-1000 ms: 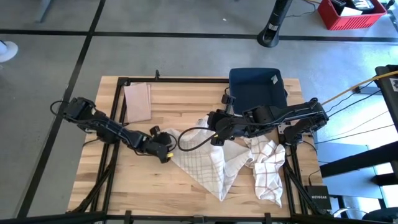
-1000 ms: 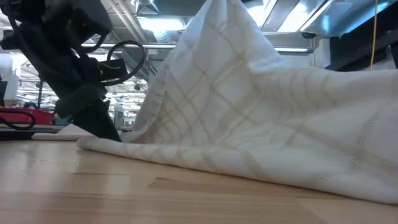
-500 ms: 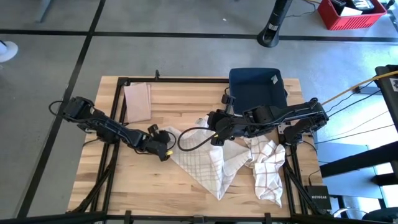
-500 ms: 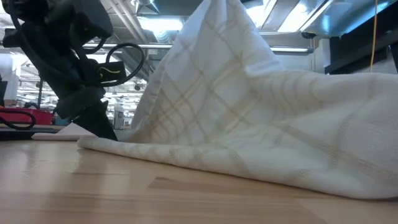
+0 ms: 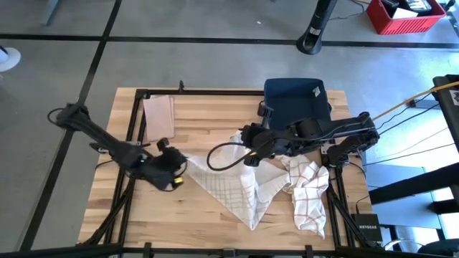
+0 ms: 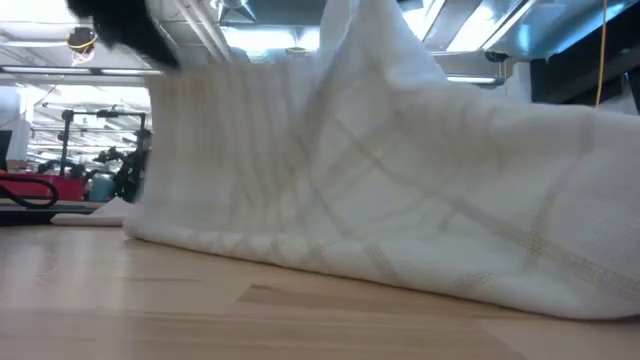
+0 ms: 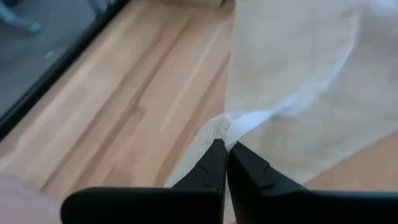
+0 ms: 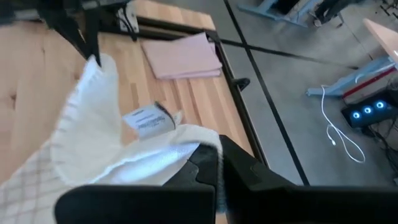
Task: Fold towel
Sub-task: Fold the white patterned towel
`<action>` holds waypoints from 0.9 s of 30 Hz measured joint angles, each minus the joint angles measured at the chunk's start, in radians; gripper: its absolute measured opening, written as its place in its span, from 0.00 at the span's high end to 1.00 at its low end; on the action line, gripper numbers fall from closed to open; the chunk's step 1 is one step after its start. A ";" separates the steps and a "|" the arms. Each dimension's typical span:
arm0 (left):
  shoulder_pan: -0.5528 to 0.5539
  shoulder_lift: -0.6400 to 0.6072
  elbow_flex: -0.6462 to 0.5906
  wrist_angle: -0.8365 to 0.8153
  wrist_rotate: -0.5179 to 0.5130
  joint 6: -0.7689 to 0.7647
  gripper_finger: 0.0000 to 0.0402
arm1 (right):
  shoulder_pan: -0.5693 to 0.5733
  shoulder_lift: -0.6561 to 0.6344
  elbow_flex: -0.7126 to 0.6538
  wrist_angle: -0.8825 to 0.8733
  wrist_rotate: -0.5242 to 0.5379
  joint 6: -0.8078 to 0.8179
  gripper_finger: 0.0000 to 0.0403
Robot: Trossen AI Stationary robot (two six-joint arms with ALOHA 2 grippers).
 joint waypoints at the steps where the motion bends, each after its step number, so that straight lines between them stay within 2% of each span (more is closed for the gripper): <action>1: -0.020 -0.020 0.025 -0.009 -0.013 0.004 1.00 | 0.000 0.000 0.013 0.000 -0.003 -0.009 0.98; 5: -0.073 -0.090 0.105 -0.044 -0.061 0.079 1.00 | 0.000 0.000 0.057 0.000 -0.002 -0.051 0.98; 10: -0.086 -0.170 0.204 -0.093 -0.138 0.178 1.00 | -0.047 -0.001 0.112 0.000 0.021 -0.131 0.98; 17: -0.085 -0.291 0.343 -0.118 -0.365 0.369 1.00 | -0.180 -0.068 0.128 -0.006 -0.077 -0.182 0.98; 20: -0.085 -0.334 0.407 -0.116 -0.426 0.436 1.00 | -0.243 -0.107 0.128 0.004 -0.100 -0.199 0.98; 24: -0.085 -0.364 0.483 -0.081 -0.489 0.524 1.00 | -0.309 -0.159 0.128 0.020 -0.114 -0.238 0.98; 27: -0.085 -0.367 0.524 0.041 -0.493 0.660 1.00 | -0.343 -0.191 0.129 0.077 -0.114 -0.287 0.98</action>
